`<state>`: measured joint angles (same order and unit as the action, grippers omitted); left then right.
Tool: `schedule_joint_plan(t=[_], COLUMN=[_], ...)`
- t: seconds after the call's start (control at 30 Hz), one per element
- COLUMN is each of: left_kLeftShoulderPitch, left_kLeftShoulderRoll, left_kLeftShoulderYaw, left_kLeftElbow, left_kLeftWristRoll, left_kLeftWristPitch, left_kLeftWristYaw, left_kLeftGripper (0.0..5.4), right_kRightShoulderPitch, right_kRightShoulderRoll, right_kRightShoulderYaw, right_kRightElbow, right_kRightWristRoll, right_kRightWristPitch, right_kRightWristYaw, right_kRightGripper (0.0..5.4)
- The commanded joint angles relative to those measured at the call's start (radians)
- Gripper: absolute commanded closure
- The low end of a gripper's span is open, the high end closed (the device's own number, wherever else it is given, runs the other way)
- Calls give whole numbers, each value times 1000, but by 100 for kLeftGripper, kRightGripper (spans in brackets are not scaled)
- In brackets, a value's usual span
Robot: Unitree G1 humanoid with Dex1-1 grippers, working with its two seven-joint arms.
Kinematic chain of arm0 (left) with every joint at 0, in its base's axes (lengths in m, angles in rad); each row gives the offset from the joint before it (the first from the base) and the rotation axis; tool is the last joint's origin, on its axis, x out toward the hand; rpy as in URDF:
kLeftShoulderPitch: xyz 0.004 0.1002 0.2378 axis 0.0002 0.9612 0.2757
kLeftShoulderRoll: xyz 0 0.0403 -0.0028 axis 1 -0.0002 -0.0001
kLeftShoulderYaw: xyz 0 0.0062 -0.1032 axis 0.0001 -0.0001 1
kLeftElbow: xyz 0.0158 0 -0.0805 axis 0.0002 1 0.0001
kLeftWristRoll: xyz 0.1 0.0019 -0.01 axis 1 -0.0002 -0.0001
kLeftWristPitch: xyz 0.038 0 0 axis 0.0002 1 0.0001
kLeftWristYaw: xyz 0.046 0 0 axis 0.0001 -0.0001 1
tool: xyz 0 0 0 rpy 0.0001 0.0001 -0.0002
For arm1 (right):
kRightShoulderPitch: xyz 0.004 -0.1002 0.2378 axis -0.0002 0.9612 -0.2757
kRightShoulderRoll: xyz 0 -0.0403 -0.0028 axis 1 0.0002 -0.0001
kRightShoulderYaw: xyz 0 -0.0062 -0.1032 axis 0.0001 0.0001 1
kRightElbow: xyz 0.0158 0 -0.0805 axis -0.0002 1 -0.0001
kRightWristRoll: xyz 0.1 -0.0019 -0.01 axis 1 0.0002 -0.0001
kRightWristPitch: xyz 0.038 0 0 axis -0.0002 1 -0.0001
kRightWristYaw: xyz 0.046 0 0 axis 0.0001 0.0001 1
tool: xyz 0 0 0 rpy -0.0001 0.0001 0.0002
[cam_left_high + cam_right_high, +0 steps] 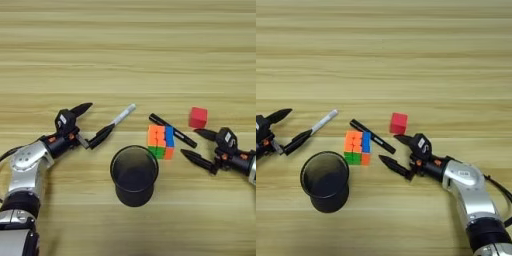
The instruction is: Move the objects on the table
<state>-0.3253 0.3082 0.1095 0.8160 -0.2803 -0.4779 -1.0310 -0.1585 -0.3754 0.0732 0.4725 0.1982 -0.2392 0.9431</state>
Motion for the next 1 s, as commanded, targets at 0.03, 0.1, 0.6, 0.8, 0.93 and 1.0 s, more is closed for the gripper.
schedule_joint_plan(t=[0.03,0.1,0.6,0.8,0.93,1.0], left_kLeftShoulderPitch=[-4,-4,-7,-11,-14,-15], left_kLeftShoulderRoll=[8,8,9,9,8,8], left_kLeftShoulderYaw=[-4,-4,-1,1,2,3], left_kLeftElbow=[2,0,-3,-5,-5,-4], left_kLeftWristRoll=[9,8,6,6,6,6], left_kLeftWristPitch=[-9,-8,-8,-7,-7,-8], left_kLeftWristYaw=[-6,-6,-3,0,2,3], left_kLeftGripper=[0,0,0,0,0,0], right_kRightShoulderPitch=[-16,-18,-27,-28,-30,-32], right_kRightShoulderRoll=[3,3,-7,-22,-32,-35], right_kRightShoulderYaw=[2,3,5,1,2,1], right_kRightElbow=[25,32,43,24,15,14], right_kRightWristRoll=[-13,-15,-20,-8,-14,-13], right_kRightWristPitch=[-5,-6,-6,4,7,8], right_kRightWristYaw=[-6,-6,3,27,35,38], right_kRightGripper=[180,201,358,422,458,458])
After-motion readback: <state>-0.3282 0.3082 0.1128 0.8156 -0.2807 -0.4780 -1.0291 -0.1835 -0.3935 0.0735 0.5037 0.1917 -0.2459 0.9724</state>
